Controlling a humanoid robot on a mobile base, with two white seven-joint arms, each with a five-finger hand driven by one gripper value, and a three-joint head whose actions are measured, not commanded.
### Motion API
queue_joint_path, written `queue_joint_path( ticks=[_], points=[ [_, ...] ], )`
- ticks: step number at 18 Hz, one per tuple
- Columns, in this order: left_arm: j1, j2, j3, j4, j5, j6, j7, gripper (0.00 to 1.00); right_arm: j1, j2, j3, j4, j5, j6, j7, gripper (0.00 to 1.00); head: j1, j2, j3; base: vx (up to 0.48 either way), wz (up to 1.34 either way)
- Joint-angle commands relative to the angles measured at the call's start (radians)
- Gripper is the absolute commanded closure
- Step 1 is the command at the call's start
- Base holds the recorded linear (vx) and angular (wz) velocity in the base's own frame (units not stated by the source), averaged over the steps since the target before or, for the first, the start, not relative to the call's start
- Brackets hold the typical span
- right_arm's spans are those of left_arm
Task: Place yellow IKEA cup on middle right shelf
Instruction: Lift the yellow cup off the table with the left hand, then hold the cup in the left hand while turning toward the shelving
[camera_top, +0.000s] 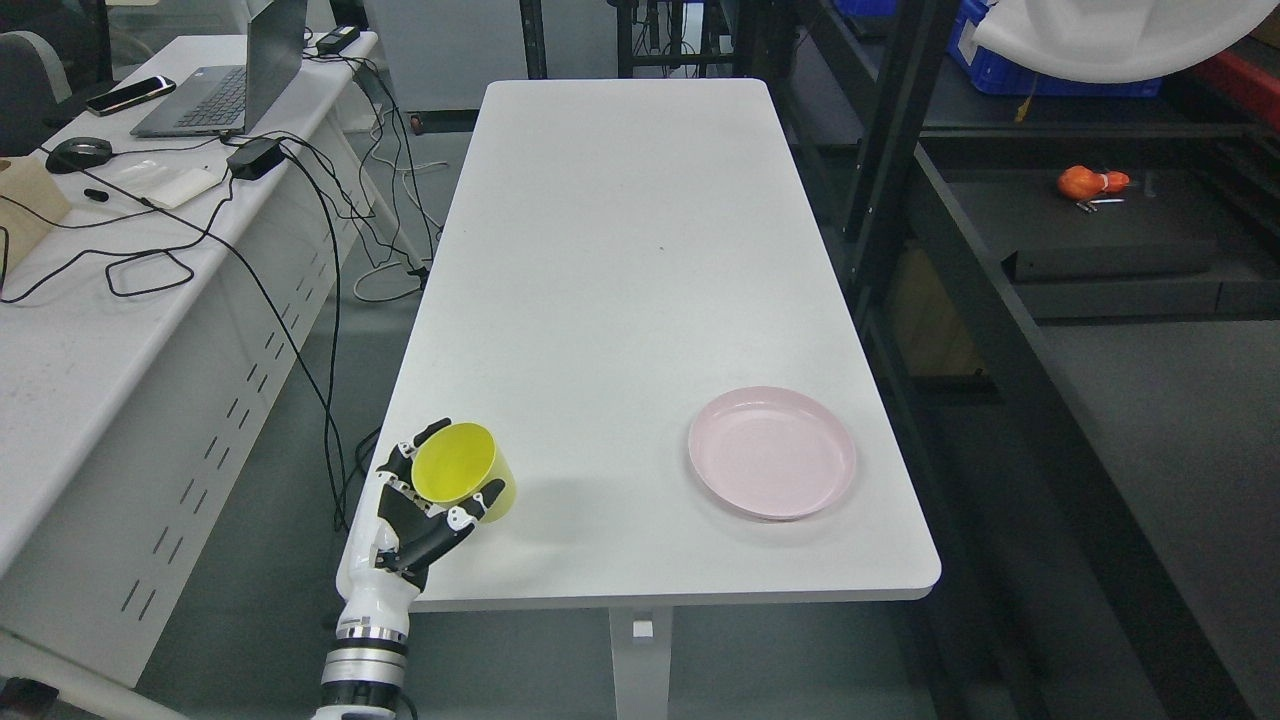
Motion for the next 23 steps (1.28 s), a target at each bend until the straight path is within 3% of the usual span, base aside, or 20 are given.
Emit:
queue_joint_path(
  ticks=[1, 10, 23],
  points=[
    [0.016, 0.015, -0.014, -0.044, 0.008, 0.004, -0.001, 1.00, 0.006, -0.017, 0.000, 0.000, 0.000, -0.001, -0.001, 0.01, 0.0000, 0.000, 0.000, -0.178, 0.07],
    [0.043, 0.015, -0.016, -0.104, 0.008, 0.001, -0.001, 1.00, 0.006, -0.017, 0.000, 0.000, 0.000, -0.001, -0.001, 0.01, 0.0000, 0.000, 0.000, -0.170, 0.00],
    [0.071, 0.015, -0.046, -0.132, 0.008, -0.008, 0.001, 1.00, 0.006, -0.017, 0.000, 0.000, 0.000, -0.001, -0.001, 0.01, 0.0000, 0.000, 0.000, -0.144, -0.40]
  ],
)
